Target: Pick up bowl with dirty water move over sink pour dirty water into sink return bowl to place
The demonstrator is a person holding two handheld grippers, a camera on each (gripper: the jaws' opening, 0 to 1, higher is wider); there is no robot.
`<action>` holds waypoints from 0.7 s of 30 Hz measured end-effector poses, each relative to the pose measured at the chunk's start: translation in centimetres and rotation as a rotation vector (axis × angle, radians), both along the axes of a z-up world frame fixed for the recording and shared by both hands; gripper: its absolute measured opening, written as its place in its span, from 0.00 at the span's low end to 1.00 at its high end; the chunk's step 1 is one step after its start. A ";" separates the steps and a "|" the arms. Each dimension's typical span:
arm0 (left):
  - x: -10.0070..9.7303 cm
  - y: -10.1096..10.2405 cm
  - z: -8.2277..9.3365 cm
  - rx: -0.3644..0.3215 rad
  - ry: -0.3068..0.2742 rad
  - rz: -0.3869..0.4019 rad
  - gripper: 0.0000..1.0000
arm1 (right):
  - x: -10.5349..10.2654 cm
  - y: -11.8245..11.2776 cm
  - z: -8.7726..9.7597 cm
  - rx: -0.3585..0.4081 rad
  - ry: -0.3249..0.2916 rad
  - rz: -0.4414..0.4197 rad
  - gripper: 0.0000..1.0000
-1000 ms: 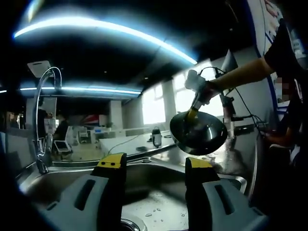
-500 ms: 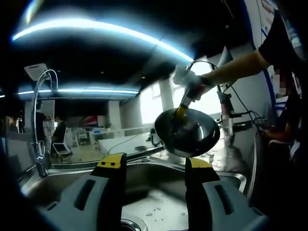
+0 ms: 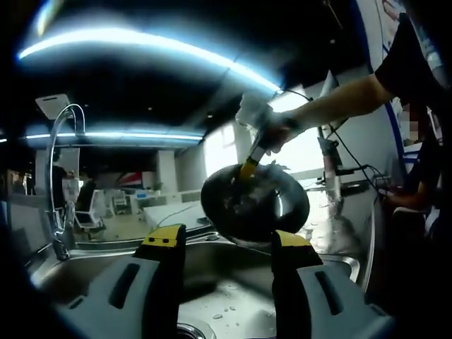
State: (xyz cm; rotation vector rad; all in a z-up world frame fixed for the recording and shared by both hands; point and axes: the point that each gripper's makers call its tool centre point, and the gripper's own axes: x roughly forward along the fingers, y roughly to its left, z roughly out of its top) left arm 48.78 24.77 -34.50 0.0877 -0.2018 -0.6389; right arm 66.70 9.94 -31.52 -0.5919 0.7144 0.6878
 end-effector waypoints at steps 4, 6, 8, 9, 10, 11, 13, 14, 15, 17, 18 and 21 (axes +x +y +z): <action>0.0 0.0 0.0 -0.001 0.003 0.000 0.48 | 0.3 1.5 -0.2 0.009 -0.013 0.009 0.00; 0.0 0.0 -0.1 0.003 0.004 0.000 0.48 | 0.4 1.8 -0.3 0.001 -0.017 0.013 0.00; 0.0 -0.1 -0.1 0.007 0.003 -0.002 0.48 | 0.4 2.3 -0.3 -0.014 -0.029 0.022 0.00; 0.0 -0.1 -0.1 0.006 0.002 -0.002 0.48 | 0.5 2.5 -0.3 -0.015 -0.031 0.024 0.00; -0.1 -0.1 -0.1 0.004 0.002 -0.003 0.48 | 0.6 2.7 -0.3 -0.014 -0.035 0.024 0.00; -0.1 -0.1 -0.1 0.003 0.001 -0.003 0.48 | 0.6 3.0 -0.3 -0.012 -0.038 0.024 0.00; -0.1 -0.1 -0.1 0.002 0.001 -0.003 0.48 | 0.8 3.3 -0.2 -0.009 -0.045 0.018 0.00; -0.1 -0.1 -0.1 0.002 0.001 -0.004 0.48 | 0.8 3.5 -0.2 -0.006 -0.048 0.017 0.00; -0.1 -0.1 -0.1 0.002 0.002 -0.004 0.48 | 0.8 3.6 -0.1 -0.003 -0.049 0.016 0.00; -0.1 -0.1 -0.1 0.001 0.003 -0.005 0.48 | 1.0 4.0 -0.2 0.000 -0.063 0.012 0.00; -0.1 -0.1 -0.1 0.001 0.003 -0.008 0.48 | 1.0 4.2 -0.1 0.006 -0.068 0.012 0.00; -0.2 -0.2 -0.1 0.007 0.002 -0.013 0.48 | 0.8 5.2 0.1 0.008 -0.093 0.038 0.00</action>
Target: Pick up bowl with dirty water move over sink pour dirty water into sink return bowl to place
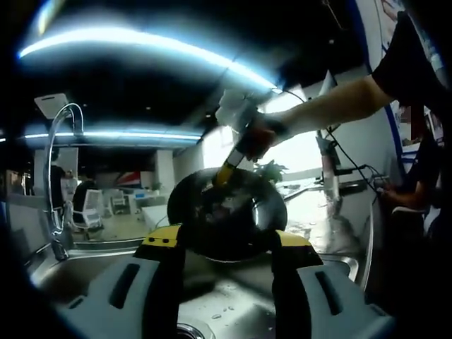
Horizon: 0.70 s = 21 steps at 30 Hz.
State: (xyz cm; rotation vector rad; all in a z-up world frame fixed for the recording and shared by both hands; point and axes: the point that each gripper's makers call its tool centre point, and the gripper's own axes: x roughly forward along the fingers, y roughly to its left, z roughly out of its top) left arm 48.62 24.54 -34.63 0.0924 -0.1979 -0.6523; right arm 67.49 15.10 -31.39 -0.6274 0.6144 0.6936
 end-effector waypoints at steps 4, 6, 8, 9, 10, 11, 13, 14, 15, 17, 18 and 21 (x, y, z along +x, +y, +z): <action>0.0 0.1 0.1 -0.007 -0.003 0.001 0.48 | 0.2 0.7 0.7 -0.040 -0.087 0.046 0.00; 0.0 0.1 0.1 -0.006 -0.002 0.002 0.48 | 0.0 1.0 1.0 -0.065 -0.125 0.060 0.00; 0.0 0.1 0.1 -0.002 -0.002 0.001 0.48 | 0.1 1.2 1.3 -0.096 -0.172 0.079 0.00; 0.0 0.1 0.1 -0.001 -0.002 0.002 0.48 | 0.0 1.3 1.5 -0.117 -0.199 0.090 0.00; 0.0 0.1 0.1 -0.001 -0.002 0.003 0.48 | -0.3 1.5 1.4 -0.117 -0.203 0.101 0.00; 0.0 0.1 0.1 -0.002 -0.002 0.003 0.48 | -0.3 1.6 1.6 -0.134 -0.224 0.111 0.00; 0.0 0.1 0.1 -0.002 -0.003 0.004 0.48 | -0.6 1.8 1.6 -0.140 -0.237 0.119 0.00; 0.0 0.1 0.1 -0.001 -0.002 0.004 0.48 | -0.6 1.8 1.6 -0.143 -0.242 0.122 0.00; 0.1 0.1 0.1 -0.001 0.000 0.004 0.48 | -0.7 1.9 1.7 -0.143 -0.250 0.125 0.00; 0.1 0.1 0.0 -0.001 0.000 0.004 0.48 | -0.6 2.0 1.8 -0.141 -0.259 0.128 0.00; 0.1 0.1 0.0 0.000 0.001 0.004 0.48 | -0.6 2.0 1.9 -0.140 -0.267 0.128 0.00; 0.1 0.1 0.0 0.001 0.000 0.005 0.48 | -0.7 2.4 2.6 -0.157 -0.329 0.154 0.00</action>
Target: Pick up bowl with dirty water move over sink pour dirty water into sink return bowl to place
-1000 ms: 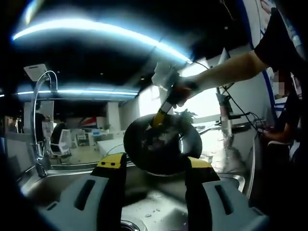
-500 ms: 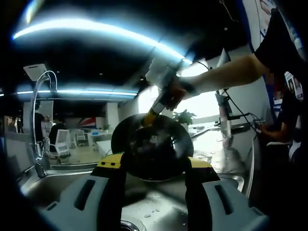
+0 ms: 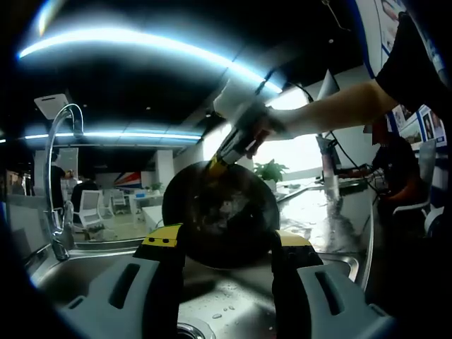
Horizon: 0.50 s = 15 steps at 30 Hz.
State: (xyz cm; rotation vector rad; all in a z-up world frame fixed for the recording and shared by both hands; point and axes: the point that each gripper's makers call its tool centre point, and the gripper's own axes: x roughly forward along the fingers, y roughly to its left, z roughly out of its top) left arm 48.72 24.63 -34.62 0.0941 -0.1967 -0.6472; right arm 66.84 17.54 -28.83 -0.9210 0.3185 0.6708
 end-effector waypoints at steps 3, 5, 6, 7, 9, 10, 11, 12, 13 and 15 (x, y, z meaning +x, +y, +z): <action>0.0 0.0 0.0 0.000 0.000 0.002 0.48 | -0.2 0.3 0.3 -0.028 -0.042 0.019 0.00; 0.1 0.0 0.0 0.000 0.001 0.002 0.48 | -0.4 0.4 0.4 -0.035 -0.055 0.027 0.00; 0.1 0.0 0.0 0.001 0.000 0.002 0.48 | -0.5 0.6 0.7 -0.040 -0.071 0.037 0.00; 0.1 0.0 0.0 0.000 0.000 0.001 0.48 | -0.7 0.7 0.9 -0.042 -0.085 0.045 0.00; 0.1 0.0 0.0 0.000 0.000 0.000 0.48 | -0.8 1.1 1.1 -0.052 -0.117 0.064 0.00; 0.1 0.0 0.0 -0.001 0.001 0.000 0.48 | -0.8 1.2 1.2 -0.058 -0.125 0.068 0.00; 0.1 0.0 0.0 -0.001 0.001 0.000 0.48 | -1.1 1.2 1.2 -0.063 -0.136 0.071 0.00; 0.1 0.0 0.0 -0.001 0.001 -0.001 0.48 | -1.1 1.3 1.3 -0.063 -0.141 0.073 0.00; 0.1 0.0 0.0 -0.001 0.000 -0.001 0.48 | -1.0 1.3 1.4 -0.068 -0.147 0.076 0.00; 0.1 0.0 0.0 -0.002 -0.001 0.000 0.48 | -0.8 1.4 1.5 -0.063 -0.152 0.077 0.00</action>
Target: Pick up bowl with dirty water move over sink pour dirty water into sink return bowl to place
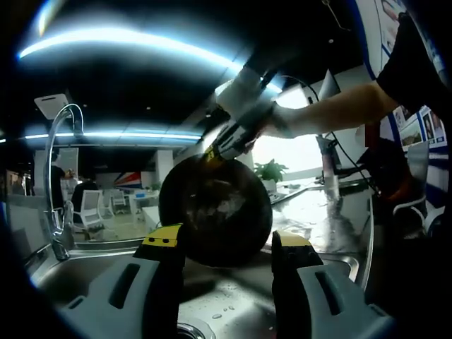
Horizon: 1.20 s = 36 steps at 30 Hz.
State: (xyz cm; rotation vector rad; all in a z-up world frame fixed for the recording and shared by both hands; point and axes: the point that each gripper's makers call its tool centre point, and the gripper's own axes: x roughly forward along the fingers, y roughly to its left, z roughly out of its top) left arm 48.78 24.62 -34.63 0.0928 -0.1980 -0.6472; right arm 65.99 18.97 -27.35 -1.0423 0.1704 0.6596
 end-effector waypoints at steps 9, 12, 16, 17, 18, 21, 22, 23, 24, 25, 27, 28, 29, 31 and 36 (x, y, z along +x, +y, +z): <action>0.0 0.0 0.0 0.000 -0.001 -0.002 0.48 | -0.7 1.0 1.5 -0.030 -0.113 0.054 0.00; 0.0 0.0 0.0 0.001 -0.001 -0.003 0.48 | -0.9 1.1 1.8 -0.044 -0.147 0.068 0.00; 0.0 -0.1 0.0 0.002 -0.001 -0.003 0.48 | -1.0 1.5 2.3 -0.056 -0.170 0.079 0.00; -0.1 -0.1 0.0 0.003 0.000 -0.003 0.48 | -1.1 1.6 2.5 -0.057 -0.173 0.081 0.00; -0.1 -0.1 0.0 0.003 0.000 -0.003 0.48 | -1.2 1.7 2.5 -0.058 -0.175 0.084 0.00; -0.1 -0.1 0.0 0.003 -0.001 -0.002 0.48 | -1.3 1.9 2.9 -0.064 -0.199 0.091 0.00; -0.1 -0.1 0.0 0.002 -0.001 -0.001 0.48 | -1.3 1.9 3.0 -0.066 -0.209 0.096 0.00; -0.1 -0.1 0.0 0.002 -0.001 -0.001 0.48 | -1.4 2.0 3.1 -0.072 -0.228 0.100 0.00; -0.1 -0.1 0.0 0.003 -0.001 -0.001 0.48 | -1.3 2.0 3.2 -0.073 -0.242 0.100 0.00; -0.1 -0.1 0.0 0.004 -0.001 -0.001 0.48 | -1.3 2.2 3.4 -0.080 -0.262 0.105 0.00; -0.1 -0.1 -0.1 0.006 -0.001 -0.001 0.48 | -1.3 2.4 3.6 -0.088 -0.280 0.109 0.00; -0.1 -0.1 -0.1 0.005 -0.001 -0.001 0.48 | -1.2 2.4 3.7 -0.094 -0.288 0.107 0.00; -0.1 -0.1 -0.1 0.005 0.000 -0.001 0.48 | -1.2 2.5 3.9 -0.092 -0.294 0.109 0.00; -0.1 -0.1 -0.1 0.005 0.000 -0.001 0.48 | -1.2 2.6 4.1 -0.098 -0.308 0.116 0.00; -0.1 -0.1 -0.1 0.007 0.001 0.000 0.48 | -1.5 2.8 4.4 -0.098 -0.332 0.142 0.00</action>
